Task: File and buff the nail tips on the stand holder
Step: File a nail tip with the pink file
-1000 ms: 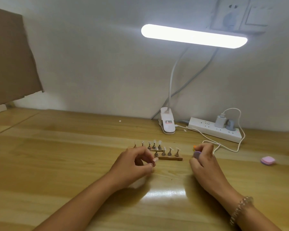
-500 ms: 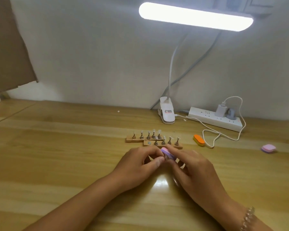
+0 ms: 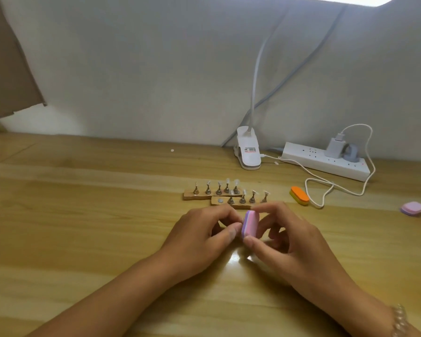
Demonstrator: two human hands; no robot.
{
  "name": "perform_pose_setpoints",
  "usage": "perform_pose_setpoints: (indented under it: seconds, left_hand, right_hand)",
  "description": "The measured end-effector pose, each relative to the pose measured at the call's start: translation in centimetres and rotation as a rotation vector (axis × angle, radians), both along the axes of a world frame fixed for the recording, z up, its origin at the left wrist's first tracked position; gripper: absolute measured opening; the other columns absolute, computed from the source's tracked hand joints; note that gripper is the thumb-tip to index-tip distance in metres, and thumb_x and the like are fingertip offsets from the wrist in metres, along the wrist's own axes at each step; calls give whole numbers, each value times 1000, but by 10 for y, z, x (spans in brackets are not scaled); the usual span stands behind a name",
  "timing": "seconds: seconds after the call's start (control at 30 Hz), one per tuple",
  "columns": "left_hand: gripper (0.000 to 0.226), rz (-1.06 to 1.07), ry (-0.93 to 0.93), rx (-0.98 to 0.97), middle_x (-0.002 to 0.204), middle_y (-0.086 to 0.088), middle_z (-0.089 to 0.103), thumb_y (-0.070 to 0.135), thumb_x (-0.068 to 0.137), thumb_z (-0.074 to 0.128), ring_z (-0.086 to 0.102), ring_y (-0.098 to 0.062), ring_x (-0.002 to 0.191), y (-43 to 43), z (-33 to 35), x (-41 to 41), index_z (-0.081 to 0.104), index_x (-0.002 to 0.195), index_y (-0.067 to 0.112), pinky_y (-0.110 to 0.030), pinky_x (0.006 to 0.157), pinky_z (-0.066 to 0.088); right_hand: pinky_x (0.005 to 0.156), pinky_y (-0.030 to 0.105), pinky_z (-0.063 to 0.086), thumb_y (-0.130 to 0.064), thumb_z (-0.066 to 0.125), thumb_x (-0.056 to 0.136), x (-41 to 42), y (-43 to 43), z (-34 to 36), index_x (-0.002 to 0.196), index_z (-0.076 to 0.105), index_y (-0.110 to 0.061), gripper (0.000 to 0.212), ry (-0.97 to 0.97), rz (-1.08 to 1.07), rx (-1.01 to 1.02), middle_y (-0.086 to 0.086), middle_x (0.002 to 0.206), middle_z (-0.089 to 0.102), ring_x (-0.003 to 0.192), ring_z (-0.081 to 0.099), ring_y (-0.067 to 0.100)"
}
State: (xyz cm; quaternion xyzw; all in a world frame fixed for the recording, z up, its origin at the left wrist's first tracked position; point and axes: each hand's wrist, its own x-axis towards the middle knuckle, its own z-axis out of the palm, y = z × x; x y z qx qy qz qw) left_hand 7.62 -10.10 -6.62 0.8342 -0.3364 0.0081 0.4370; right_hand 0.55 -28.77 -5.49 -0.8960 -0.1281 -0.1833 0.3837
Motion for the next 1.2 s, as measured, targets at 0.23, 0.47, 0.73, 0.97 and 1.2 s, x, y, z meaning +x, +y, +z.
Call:
perform_pose_setpoints:
  seconds: [0.23,0.47,0.73,0.97,1.2]
  left_hand:
    - [12,-27,41,-21,81,17,69,30,92,63,57,0,66,1,2,2,72,90,38,-26,63,43]
    - [21,-31,55,1,78,19,68,37,87,57,56,-4,67,0,3,2,75,94,29,-30,67,44]
    - [16,-31,30,5,79,19,68,32,91,61,53,0,65,1,3,2,75,96,29,-28,64,42]
    - [18,-18,22,16,77,19,68,35,90,60,53,-1,64,0,4,1,76,97,29,-25,63,39]
    - [12,-10,25,11,87,15,72,21,98,62,65,-9,80,1,4,-1,72,95,27,-40,76,52]
  right_hand:
    - [65,19,40,-44,75,74,1,0,2,93,62,-30,28,-54,-83,-81,-18,88,60,78,54,8]
    - [66,29,45,-43,76,75,1,-1,4,89,65,-28,24,-33,-78,-32,-17,88,64,75,55,10]
    - [65,23,42,-48,76,76,-1,4,3,92,66,-30,27,-34,-67,-52,-20,89,64,76,54,9]
    - [61,23,42,-51,73,75,1,4,3,93,66,-29,29,-26,-54,-5,-16,89,66,69,54,13]
    - [54,15,39,-45,76,75,4,-7,1,88,71,-30,20,42,-63,179,-15,86,70,56,49,6]
